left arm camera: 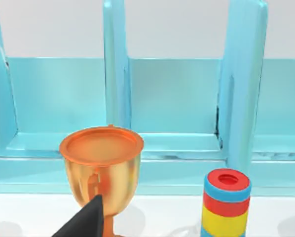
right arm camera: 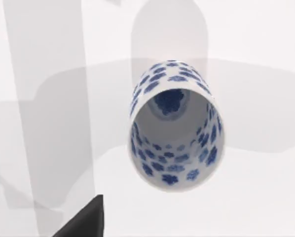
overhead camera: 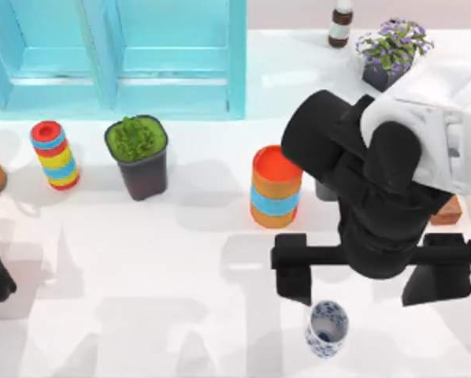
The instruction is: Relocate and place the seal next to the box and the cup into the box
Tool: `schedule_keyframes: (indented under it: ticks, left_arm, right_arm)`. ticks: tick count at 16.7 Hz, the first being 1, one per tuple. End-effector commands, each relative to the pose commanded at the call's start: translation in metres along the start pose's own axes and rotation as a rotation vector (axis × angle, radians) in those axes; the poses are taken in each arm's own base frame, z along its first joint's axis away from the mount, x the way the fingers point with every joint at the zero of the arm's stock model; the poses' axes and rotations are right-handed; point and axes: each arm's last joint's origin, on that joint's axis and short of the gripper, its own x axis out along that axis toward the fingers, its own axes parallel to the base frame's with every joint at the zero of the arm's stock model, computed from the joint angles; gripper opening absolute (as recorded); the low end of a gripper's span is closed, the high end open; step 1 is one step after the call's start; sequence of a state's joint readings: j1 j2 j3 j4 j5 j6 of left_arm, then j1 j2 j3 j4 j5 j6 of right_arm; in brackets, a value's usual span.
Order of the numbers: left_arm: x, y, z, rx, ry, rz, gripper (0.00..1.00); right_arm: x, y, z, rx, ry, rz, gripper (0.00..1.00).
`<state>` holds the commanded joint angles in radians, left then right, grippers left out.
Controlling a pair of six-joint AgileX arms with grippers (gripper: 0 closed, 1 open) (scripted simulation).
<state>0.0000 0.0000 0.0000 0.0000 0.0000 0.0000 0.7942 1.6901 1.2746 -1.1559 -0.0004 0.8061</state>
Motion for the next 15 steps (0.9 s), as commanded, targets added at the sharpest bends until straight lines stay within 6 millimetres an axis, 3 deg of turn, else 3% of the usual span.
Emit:
schedule_keyframes:
  ticks: [6,15]
  left_arm:
    - [0.000,0.000,0.000,0.000,0.000,0.000,1.00]
    - [0.000,0.000,0.000,0.000,0.000,0.000,1.00]
  right_arm:
    - [0.009,0.001,0.002,0.001,0.001,-0.001,1.00]
    - [0.078,0.000,0.000,0.000,0.000,0.000,1.00]
